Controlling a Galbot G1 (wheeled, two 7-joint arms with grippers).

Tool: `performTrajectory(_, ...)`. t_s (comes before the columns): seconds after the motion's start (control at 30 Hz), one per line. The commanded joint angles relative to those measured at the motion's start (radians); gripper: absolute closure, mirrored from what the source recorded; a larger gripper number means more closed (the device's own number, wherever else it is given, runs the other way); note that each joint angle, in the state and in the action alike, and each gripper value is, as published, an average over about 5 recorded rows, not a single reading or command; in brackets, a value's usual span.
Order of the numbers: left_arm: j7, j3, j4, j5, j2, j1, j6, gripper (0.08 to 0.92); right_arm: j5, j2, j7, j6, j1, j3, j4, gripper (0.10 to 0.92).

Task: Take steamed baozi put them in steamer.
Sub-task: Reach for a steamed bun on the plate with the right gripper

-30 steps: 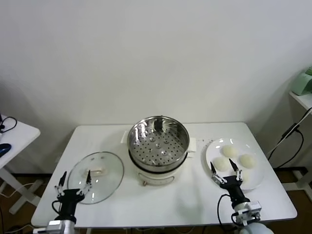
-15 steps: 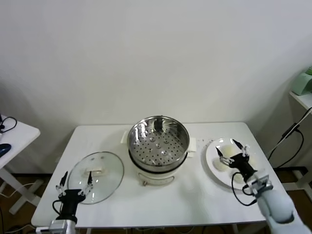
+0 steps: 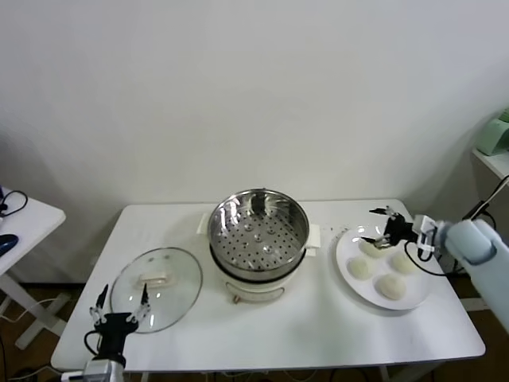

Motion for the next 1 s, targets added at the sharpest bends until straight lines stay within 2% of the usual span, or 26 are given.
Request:
performTrajectory(0.03, -0.014, -0.003, 0.005, 0.005, -0.001, -0.018, 0.018, 0.177, -0.176, 0.021, -0.291, 0.095, 0.472, -0.496, -0.258, 0.203)
performTrajectory(0.23, -0.016, -0.023, 0.002, -0.003, 0.006, -0.017, 0.024, 0.177, -0.252, 0.162, -0.272, 0.149, 0.44, -0.502, -0.419, 0.203)
performTrajectory(0.5, -0.021, -0.032, 0.015, -0.019, 0.013, -0.01, 0.021, 0.177, -0.265, 0.269, -0.186, 0.15, 0.388, -0.455, -0.498, 0.203)
performTrajectory(1.0, -0.032, -0.044, 0.017, -0.029, 0.019, 0.001, 0.018, 0.177, -0.415, 0.389, -0.118, 0.185, 0.296, -0.295, -0.652, 0.203)
